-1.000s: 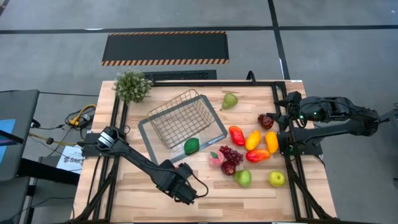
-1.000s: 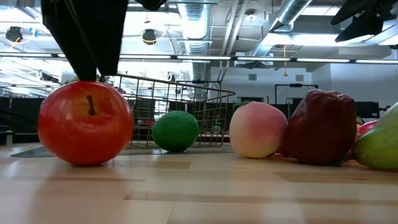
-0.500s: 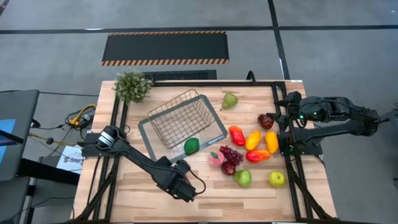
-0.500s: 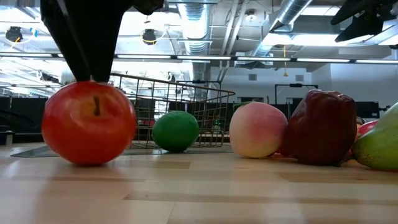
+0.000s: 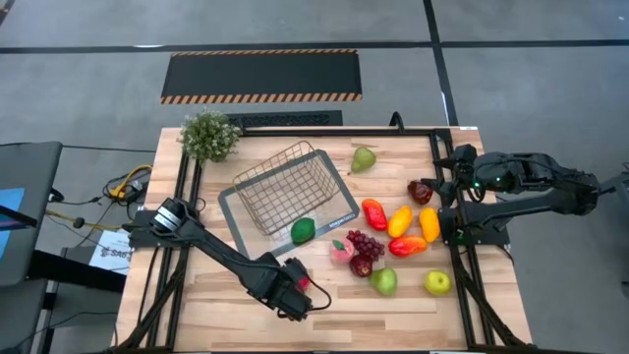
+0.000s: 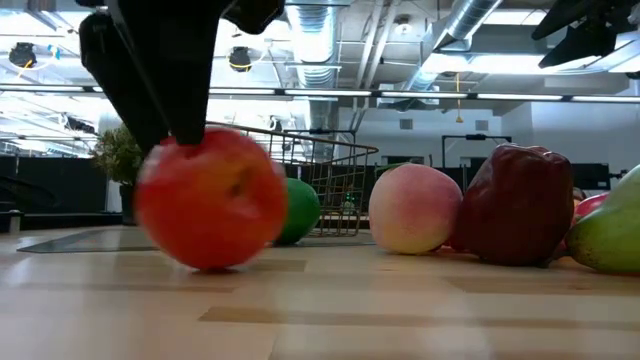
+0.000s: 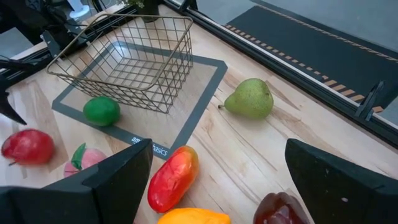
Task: Build produce basket
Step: Put the red apple into the gold wire basket
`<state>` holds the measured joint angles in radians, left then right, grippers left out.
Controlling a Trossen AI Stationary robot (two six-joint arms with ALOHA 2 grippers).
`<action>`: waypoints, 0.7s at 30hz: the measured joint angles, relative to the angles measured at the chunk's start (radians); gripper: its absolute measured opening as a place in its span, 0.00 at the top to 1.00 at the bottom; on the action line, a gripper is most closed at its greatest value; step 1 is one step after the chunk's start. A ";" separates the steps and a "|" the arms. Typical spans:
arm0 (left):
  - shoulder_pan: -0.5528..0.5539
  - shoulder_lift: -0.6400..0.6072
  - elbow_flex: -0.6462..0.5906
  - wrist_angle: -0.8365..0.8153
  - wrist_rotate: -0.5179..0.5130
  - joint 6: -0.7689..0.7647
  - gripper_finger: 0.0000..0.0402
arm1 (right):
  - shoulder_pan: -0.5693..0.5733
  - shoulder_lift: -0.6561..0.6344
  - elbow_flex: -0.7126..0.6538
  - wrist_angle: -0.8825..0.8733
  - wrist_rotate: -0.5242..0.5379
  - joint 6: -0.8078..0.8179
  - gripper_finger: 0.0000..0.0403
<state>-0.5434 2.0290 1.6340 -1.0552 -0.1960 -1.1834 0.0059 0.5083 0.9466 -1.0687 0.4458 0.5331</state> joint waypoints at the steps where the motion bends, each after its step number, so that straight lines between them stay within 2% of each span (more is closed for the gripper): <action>1: 0.002 0.000 -0.009 0.025 0.000 0.013 0.10 | 0.000 0.000 0.000 0.000 0.000 0.000 0.04; 6: 0.025 0.000 -0.051 0.085 -0.006 0.032 0.10 | 0.000 0.000 0.000 0.000 0.000 0.000 0.04; 16: 0.058 0.000 -0.051 0.142 -0.016 0.176 0.10 | 0.000 0.000 0.000 -0.001 -0.001 -0.001 0.04; 21: 0.068 0.000 -0.049 0.146 -0.023 0.194 0.10 | 0.000 0.000 0.000 -0.001 -0.002 -0.003 0.04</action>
<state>-0.4755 2.0289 1.5848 -0.9096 -0.2191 -0.9890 0.0059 0.5086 0.9463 -1.0695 0.4439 0.5304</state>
